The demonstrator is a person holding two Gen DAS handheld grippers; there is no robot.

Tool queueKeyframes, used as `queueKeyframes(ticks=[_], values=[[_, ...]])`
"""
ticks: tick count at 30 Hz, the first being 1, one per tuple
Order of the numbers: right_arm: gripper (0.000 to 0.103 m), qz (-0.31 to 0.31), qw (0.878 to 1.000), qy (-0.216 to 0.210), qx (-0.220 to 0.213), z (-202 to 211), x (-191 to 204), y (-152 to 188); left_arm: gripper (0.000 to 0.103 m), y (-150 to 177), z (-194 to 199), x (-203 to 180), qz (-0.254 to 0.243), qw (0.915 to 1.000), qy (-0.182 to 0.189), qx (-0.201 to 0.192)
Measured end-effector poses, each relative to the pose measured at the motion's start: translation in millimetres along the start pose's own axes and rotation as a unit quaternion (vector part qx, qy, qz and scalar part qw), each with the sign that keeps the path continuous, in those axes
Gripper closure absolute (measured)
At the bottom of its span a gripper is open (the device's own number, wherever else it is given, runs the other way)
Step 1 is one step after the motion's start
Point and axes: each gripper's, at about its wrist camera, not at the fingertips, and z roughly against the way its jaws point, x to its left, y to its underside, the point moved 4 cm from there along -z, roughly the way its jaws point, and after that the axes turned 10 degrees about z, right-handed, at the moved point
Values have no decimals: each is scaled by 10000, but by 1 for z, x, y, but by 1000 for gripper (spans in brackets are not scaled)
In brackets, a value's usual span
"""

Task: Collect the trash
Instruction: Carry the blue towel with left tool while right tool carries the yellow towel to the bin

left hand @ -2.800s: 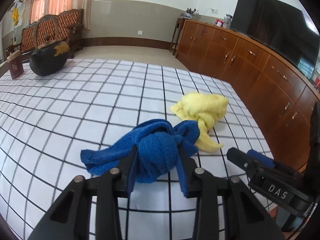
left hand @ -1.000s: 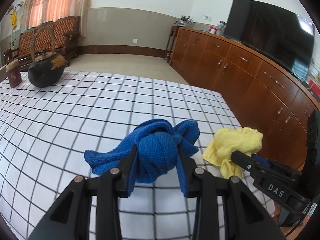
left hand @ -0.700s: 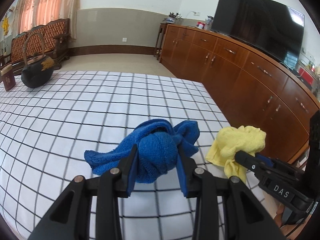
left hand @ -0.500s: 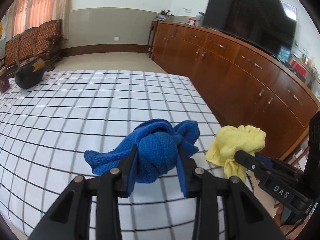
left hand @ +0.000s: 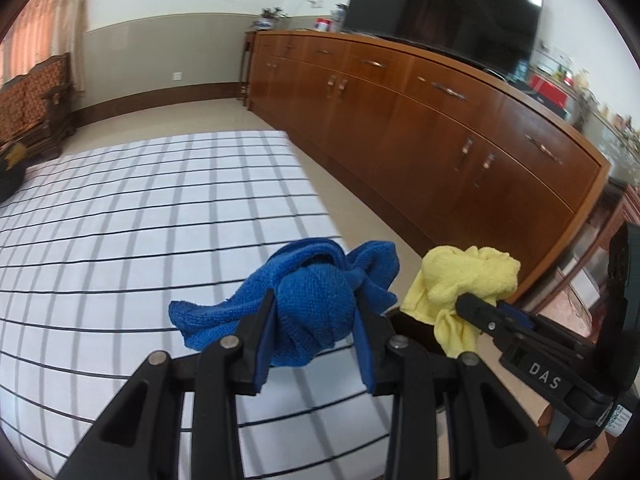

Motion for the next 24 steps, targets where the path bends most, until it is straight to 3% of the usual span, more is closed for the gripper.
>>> queueKeyframes(ticks=[14,24], values=[[69,-914,9926,725,337,15,-112,50,67,35,-45,-96,-583,9947,529,659],[69,-1324,9835,1000,723,7,-158,72,67,63,-82,-130,-766,9891,532,1143]])
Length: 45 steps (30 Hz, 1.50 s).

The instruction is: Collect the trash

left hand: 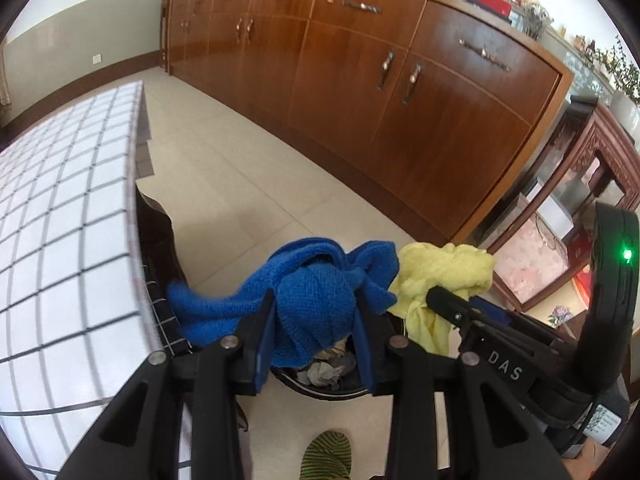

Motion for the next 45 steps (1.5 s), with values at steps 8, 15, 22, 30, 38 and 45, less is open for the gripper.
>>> queueKeyframes(ticks=[8,15,22,30,38,45], values=[[69,-208,9994,122,266,-21,-20,-4,67,12,-29,-5,-16,9995,-119,305],[68,-204,9984,211,480,-44,-22,-7,64,16,-50,-10,-37,9985,-244,495],[51,-451,9974,283,493,-59,-36,-18,39,15,-64,-9,92,9975,-320,622],[46,-553,9970,424,339,-51,-43,-23,30,6,-56,-15,65,9989,-221,401],[46,-544,9975,442,105,-24,-36,-22,30,-4,-9,-21,-80,9998,-148,-135],[40,-420,9988,242,-87,5,-15,-11,30,-8,53,-13,-74,9975,-47,-699]])
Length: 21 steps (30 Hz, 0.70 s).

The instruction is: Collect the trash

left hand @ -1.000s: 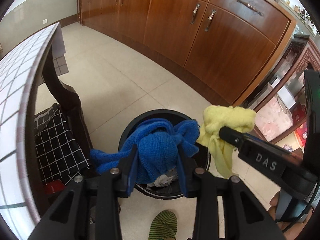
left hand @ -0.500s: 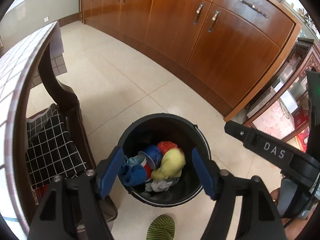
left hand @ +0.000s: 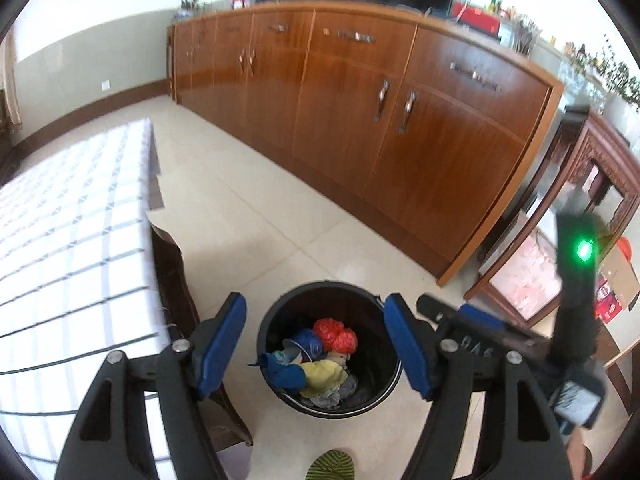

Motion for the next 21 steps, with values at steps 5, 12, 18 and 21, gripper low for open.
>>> queueKeyframes(ticks=[5,12,18,21], values=[[37,153,9994,-193,-241,30,24,13,30,-1,43,22,48,9991,-151,-397],[34,669,9954,-484,-485,74,76,38,27,9,98,64,351,9952,-490,-772],[26,1302,9848,-804,-818,127,136,66,21,28,144,95,568,9871,-1006,-1107],[24,1552,9786,-946,-963,151,162,78,19,39,164,107,645,9824,-1255,-1226]])
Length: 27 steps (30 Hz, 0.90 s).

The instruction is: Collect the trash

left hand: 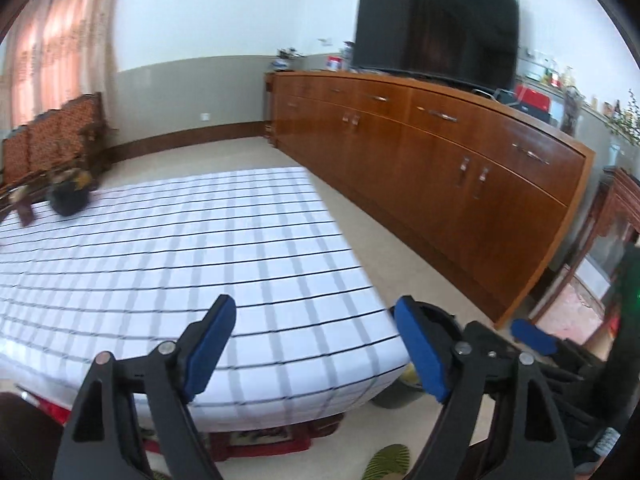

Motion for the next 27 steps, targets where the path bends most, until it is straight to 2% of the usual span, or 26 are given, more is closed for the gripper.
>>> queueKeyframes(ticks=[6,10,14,27], values=[[22,226,9994,-167,-224,34,41,6,19,8,29,28,97,9996,-227,-128],[22,336,9991,-114,-244,47,56,13,19,9,40,37,164,9992,-317,-170],[22,439,9986,57,-283,51,59,14,19,11,51,46,198,9989,-364,-220],[21,436,9984,70,-364,57,64,5,19,11,63,60,286,9982,-411,-324]])
